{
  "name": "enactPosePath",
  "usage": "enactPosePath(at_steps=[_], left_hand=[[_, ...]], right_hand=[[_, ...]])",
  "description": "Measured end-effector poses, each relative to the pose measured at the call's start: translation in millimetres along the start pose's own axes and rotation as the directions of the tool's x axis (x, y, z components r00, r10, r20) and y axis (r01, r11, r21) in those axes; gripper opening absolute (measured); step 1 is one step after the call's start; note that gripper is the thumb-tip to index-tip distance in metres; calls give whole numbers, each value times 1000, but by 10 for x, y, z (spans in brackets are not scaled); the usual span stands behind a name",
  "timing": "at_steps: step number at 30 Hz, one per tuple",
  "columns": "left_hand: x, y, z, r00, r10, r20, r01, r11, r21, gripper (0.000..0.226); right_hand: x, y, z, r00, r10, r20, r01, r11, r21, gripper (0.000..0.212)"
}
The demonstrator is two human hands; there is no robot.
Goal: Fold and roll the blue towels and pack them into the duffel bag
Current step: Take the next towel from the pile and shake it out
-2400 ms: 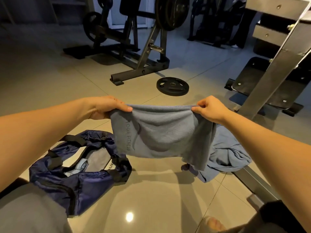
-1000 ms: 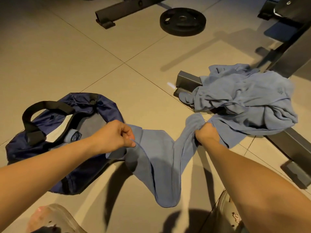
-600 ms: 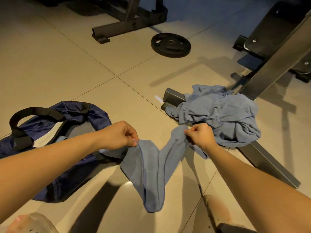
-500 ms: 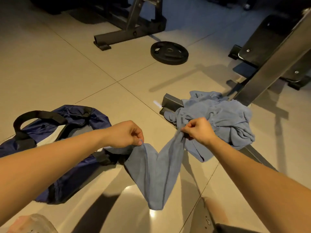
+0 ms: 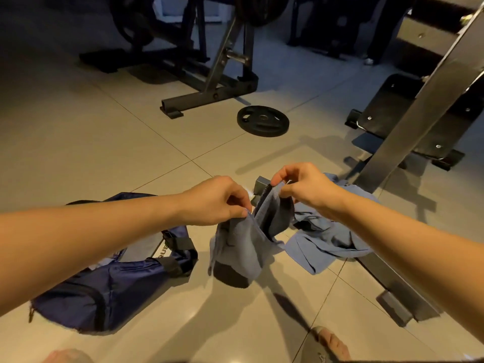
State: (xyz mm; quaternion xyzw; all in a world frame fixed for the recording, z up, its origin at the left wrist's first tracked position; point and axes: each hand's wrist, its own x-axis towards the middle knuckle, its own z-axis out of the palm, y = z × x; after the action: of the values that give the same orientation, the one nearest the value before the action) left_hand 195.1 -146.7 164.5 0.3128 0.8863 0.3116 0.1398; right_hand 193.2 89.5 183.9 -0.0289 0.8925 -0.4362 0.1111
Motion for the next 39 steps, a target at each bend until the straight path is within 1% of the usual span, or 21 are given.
enactPosePath(at_steps=[3, 6, 8, 10, 12, 14, 16, 17, 19, 21, 26, 28, 31, 33, 35, 39], left_hand=[[-59, 96, -43, 989, 49, -142, -55, 998, -35, 6], [-72, 161, -41, 965, 95, -245, -103, 994, -21, 5], [-70, 181, -44, 949, 134, -284, -145, 989, -17, 5], [-63, 174, -45, 933, 198, -300, -204, 979, 11, 5], [-59, 149, -46, 916, 244, -320, -244, 969, 41, 5], [-42, 125, -45, 914, 219, -341, -222, 975, 32, 4], [-12, 92, -74, 934, 118, -338, -141, 989, -43, 6], [-1, 74, -96, 949, 64, -308, -101, 989, -105, 7], [6, 35, -147, 975, 12, -221, -61, 974, -217, 6], [-10, 34, -184, 986, 9, -166, -52, 964, -259, 5], [3, 62, -146, 988, 2, -154, -33, 979, -202, 5], [10, 63, -132, 992, -15, -127, -16, 970, -242, 5], [-2, 112, -131, 995, -47, -90, 15, 945, -327, 4], [-10, 142, -130, 993, -43, -107, 6, 947, -322, 4], [-10, 147, -130, 991, -33, -132, -5, 960, -281, 4], [-14, 94, -155, 976, -35, -214, -28, 959, -283, 10]], right_hand=[[-44, -141, 17, 1000, -4, 6, 3, 995, 104, 24], [-30, -231, 128, 997, 55, -57, -41, 975, 219, 26], [-59, -281, 202, 991, 109, -81, -85, 962, 258, 19], [-97, -293, 246, 983, 167, -71, -133, 930, 342, 9], [-119, -292, 273, 972, 230, -41, -186, 866, 464, 11], [-139, -303, 287, 963, 268, 17, -231, 797, 558, 12], [-154, -322, 278, 960, 259, 102, -265, 735, 625, 7], [-161, -328, 267, 961, 236, 144, -273, 719, 639, 7], [-180, -335, 245, 960, 186, 208, -277, 725, 631, 19], [-197, -330, 226, 962, 155, 225, -261, 759, 597, 27], [-238, -321, 220, 973, 116, 201, -207, 824, 527, 35], [-252, -326, 205, 979, 88, 184, -167, 866, 471, 34], [-255, -343, 140, 989, 45, 144, -93, 936, 340, 32], [-254, -364, 100, 991, 19, 133, -55, 959, 277, 30], [-253, -378, 72, 991, 11, 130, -38, 978, 203, 25], [-257, -336, 3, 987, 74, 140, -83, 995, 59, 5]])
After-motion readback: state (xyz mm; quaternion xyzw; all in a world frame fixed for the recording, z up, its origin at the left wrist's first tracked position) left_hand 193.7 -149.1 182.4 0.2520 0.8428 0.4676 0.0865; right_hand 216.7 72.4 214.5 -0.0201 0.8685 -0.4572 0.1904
